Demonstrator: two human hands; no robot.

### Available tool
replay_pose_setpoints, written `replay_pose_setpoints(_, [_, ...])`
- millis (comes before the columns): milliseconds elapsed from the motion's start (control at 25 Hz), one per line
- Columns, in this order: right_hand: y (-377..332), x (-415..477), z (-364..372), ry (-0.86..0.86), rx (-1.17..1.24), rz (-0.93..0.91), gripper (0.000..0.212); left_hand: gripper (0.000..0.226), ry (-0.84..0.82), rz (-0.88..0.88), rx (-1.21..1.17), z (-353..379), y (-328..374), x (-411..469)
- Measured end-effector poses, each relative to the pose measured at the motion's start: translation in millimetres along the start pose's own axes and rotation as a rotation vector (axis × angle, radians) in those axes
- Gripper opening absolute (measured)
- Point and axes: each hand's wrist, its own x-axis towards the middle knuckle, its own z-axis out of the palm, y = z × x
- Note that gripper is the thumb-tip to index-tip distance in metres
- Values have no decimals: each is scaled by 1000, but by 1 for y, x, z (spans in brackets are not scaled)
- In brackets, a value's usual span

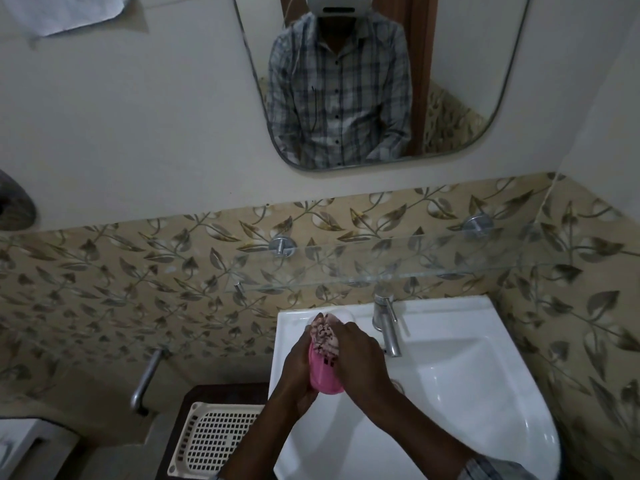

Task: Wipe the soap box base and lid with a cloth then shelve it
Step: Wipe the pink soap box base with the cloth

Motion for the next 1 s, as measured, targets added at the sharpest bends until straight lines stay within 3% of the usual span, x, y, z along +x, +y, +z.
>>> replay_pose_setpoints(80, [-6,2,-3,-95,0,118,35,42,18,69,81,0,-7,0])
replay_pose_setpoints(160, [-5,0,-9,-223,148,189,24,43,41,111,105,-1,-4,3])
replay_pose_setpoints(320, [29,-1,-27,-399,1135,592,26,62,46,40,-76,-13,8,5])
replay_pose_setpoints(440, [49,-11,-31,-309,1472,637,25,80,-83,2,-306,-21,12,1])
replay_pose_setpoints(560, [44,-30,-22,-104,1477,656,23,105,-201,0,-380,-27,9,3])
replay_pose_setpoints(680, [27,-45,-9,-56,1552,660,23,93,-225,-44,-295,-15,4,-1])
replay_pose_setpoints(760, [17,-48,-5,-33,1563,673,26,70,-75,-7,-48,-7,-8,-2])
replay_pose_setpoints(840, [17,-43,-4,56,1477,696,28,45,152,273,377,-3,-17,-2])
replay_pose_setpoints(920, [22,-37,-5,138,1345,655,29,38,309,544,735,2,-13,-8])
replay_pose_setpoints(1000, [23,-34,-6,176,1200,546,35,49,285,498,806,7,-7,-11])
